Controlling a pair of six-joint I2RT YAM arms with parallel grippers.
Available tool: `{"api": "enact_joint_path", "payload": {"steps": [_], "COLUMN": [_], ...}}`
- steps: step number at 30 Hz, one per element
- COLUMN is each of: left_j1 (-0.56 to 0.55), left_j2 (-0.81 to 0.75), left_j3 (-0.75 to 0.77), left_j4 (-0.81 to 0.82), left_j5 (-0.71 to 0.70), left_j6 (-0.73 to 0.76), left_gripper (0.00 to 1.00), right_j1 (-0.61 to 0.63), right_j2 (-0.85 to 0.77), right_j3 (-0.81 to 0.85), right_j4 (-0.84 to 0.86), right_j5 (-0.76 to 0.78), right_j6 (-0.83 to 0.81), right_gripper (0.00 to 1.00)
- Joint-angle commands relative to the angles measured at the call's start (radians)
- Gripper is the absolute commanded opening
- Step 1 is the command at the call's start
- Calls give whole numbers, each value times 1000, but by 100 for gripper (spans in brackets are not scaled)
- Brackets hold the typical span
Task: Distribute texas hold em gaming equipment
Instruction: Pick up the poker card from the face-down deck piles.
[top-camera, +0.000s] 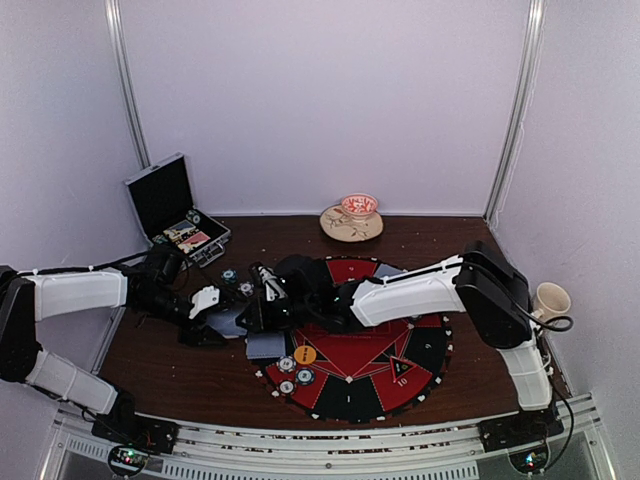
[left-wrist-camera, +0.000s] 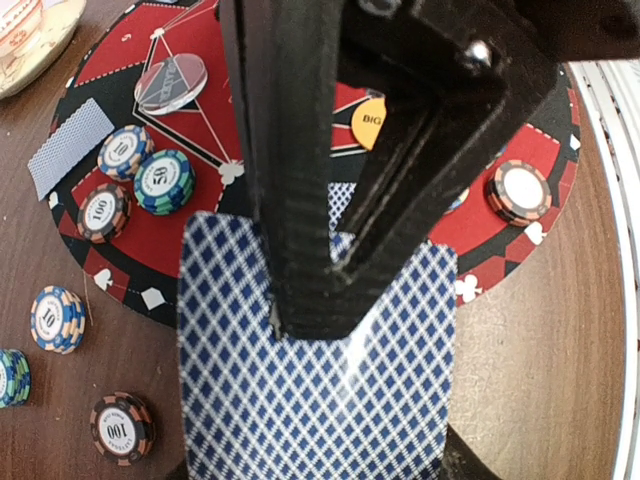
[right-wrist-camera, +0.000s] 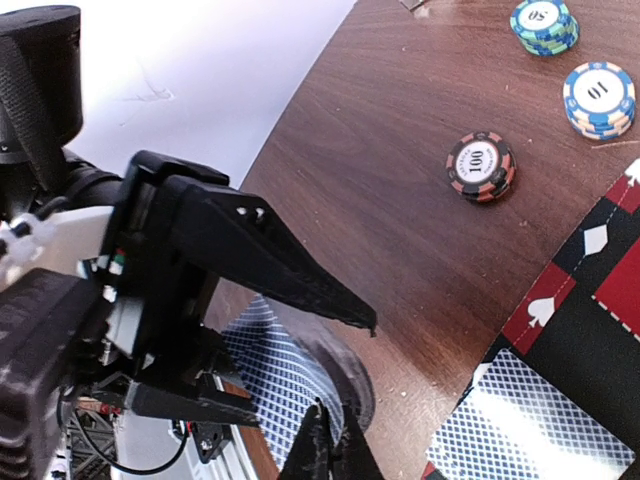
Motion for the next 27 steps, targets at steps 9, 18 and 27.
{"api": "enact_joint_path", "payload": {"steps": [9, 18, 27], "left_j1": [3, 4, 4], "left_j2": [-2, -5, -1], "left_j3": [3, 1, 3], "left_j4": [17, 17, 17], "left_j5": [28, 29, 29], "left_j6": [11, 12, 11], "left_gripper": [52, 52, 52], "right_j1": [-14, -87, -190], "right_j2": [-121, -242, -194], "right_j3": [-76, -233, -254], "right_j4": [15, 109, 204], "right_j5": [13, 37, 62], "right_j6": [-19, 7, 78], "right_gripper": [0, 0, 0]}}
